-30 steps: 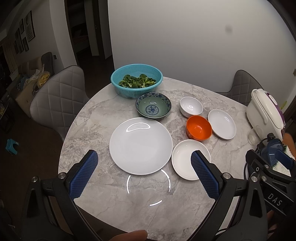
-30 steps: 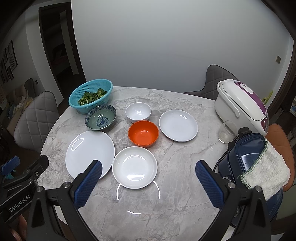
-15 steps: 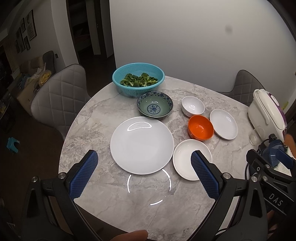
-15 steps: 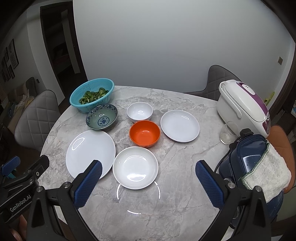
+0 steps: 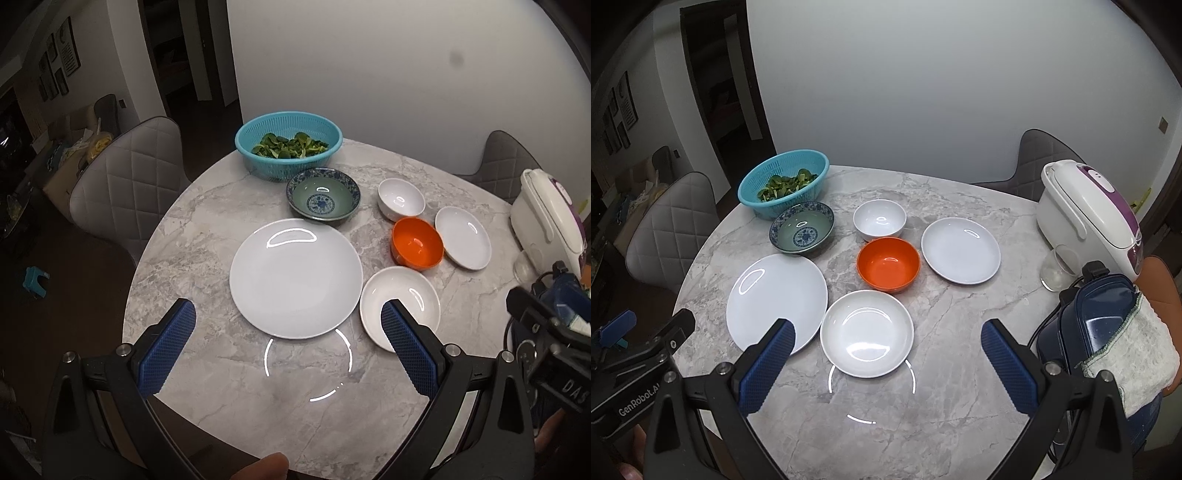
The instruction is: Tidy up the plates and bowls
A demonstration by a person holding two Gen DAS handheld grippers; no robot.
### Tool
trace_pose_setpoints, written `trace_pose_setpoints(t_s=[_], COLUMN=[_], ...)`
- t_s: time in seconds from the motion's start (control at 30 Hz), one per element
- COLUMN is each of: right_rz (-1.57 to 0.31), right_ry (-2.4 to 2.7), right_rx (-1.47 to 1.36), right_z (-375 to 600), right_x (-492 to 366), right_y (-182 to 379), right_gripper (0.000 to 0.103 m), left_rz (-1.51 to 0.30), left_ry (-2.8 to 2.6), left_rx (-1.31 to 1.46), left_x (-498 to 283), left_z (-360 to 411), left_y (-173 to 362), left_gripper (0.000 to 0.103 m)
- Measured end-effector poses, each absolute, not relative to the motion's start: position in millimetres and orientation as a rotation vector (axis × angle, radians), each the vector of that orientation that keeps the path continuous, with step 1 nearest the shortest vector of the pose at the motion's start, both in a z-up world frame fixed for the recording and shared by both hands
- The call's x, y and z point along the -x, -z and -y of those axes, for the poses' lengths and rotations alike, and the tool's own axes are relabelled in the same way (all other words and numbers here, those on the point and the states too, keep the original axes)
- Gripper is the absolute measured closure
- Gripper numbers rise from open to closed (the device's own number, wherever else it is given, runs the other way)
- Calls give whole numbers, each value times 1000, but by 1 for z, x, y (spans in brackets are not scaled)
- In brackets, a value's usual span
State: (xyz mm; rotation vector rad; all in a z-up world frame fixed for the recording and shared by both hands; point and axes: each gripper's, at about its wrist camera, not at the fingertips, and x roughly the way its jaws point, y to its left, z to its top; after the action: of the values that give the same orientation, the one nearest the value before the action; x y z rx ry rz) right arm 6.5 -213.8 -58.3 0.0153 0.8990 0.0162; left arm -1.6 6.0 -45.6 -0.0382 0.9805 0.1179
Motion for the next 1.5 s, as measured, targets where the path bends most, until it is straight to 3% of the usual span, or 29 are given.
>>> trace_pose_setpoints(t_s=[0.2,0.33,0.43,0.5,0.6,0.77,0.87,1.0,1.17,1.27,1.3,1.33,1.5], right_rz=[-922,-961,-973,-1016,-1091,-1063,-1047,-1053,-1018,-1002,-997,-989,-989], right_ry=[-243,-456,-553,-569,-499,-387,-305,-241,-232,-214,-208,-205,-212], right_rx=[-102,-405,-568,-657,-806,-1008,-1114,-1183,-1217,-1225,-1228,-1230,-1207], right_z=[214,218,209,198,187,176,180,175,170,170,169,171,167], right_x=[-18,-36,-45,-54,-61,-54,-47,-41,-54,-62,-65,-66,-79], right_y=[80,117,150,178,218,266,285,302,316,325,326,327,329], right_gripper=[1,6,10,12,28,29,29,32,32,33,34,37,49], left_rz=[-1096,-1124,-1198,-1246,-1260,-1295,-1336,-1406,-1425,-1437,-1452,-1463,-1492], left_ry=[-50,5,117,152,200,443,507,591,688,743,757,775,831], left_rx=[233,207,232,200,130,34,-84,-103,-111,-90,-88,-85,-136], left_x=[29,20,-23,-66,-126,-205,-236,-262,-279,-290,-292,-294,-299], left_z=[-63,-105,-144,-167,-197,-212,-206,-201,-185,-181,-179,-177,-157], left_y=[115,160,184,196,213,243,260,283,298,299,298,299,299], left_gripper=[6,6,7,14,14,14,19,31,36,57,73,77,82])
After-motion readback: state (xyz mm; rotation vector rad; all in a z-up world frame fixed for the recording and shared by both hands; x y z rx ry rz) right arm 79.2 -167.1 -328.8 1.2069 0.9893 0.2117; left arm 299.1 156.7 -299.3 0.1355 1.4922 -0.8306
